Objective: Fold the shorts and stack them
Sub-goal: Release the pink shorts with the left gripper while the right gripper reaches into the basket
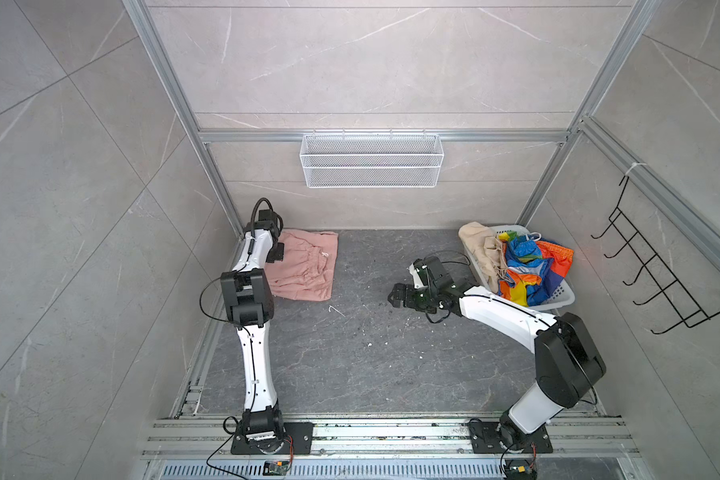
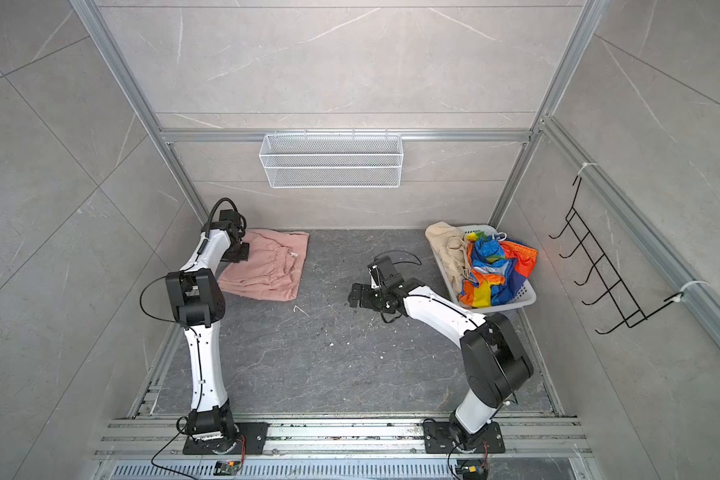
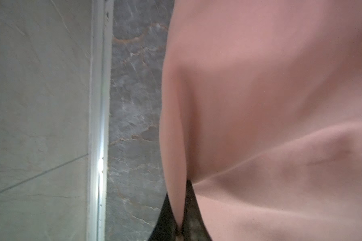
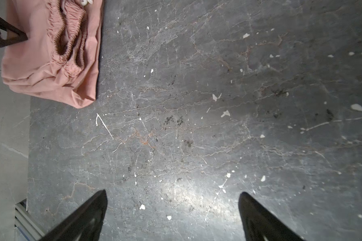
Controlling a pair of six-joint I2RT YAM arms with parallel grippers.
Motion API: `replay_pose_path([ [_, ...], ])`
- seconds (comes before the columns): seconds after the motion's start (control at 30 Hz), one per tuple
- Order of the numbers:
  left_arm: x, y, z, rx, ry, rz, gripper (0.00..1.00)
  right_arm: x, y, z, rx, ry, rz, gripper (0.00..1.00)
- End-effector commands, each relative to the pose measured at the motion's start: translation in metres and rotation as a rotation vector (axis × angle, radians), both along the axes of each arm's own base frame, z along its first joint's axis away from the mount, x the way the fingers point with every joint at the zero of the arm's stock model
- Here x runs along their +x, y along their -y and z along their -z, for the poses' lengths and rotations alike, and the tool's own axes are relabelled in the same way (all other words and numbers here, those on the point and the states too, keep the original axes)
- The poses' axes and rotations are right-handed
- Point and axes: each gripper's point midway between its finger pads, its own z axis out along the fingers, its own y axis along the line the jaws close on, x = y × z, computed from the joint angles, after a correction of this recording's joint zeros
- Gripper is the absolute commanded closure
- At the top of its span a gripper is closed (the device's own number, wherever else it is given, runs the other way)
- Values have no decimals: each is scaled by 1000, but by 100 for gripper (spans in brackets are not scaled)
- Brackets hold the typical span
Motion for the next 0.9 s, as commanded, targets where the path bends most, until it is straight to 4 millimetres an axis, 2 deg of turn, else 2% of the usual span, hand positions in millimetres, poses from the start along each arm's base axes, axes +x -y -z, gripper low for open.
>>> replay_pose_path([
  [0.0, 21, -12, -8, 122, 50, 94, 100, 6, -7, 2, -16, -2, -30, 1],
  [0.2, 25, -19, 2, 111, 61, 86, 100, 19, -17, 7, -30, -24, -55, 1],
  [0.43, 17, -47, 21, 156, 17, 28, 100, 31, -11, 2, -17, -24, -47, 1],
  [0.57, 18, -51, 18, 160, 37, 34, 100, 33, -8, 4, 7, -32, -39, 1],
  [0.67, 20, -51, 8, 164, 57, 34, 100, 32, -7, 7, 18, -41, -41, 1],
  [0.77, 18, -52, 1, 169, 63, 28, 100, 32, -3, 1, 29, -42, -35, 1],
  [0.8, 17, -53, -3, 173, 65, 23, 99, 31, 0, -4, 32, -37, -32, 1],
  [0.87, 15, -54, -12, 172, 79, 0, 67, 31, 9, -18, 38, -14, -20, 1],
])
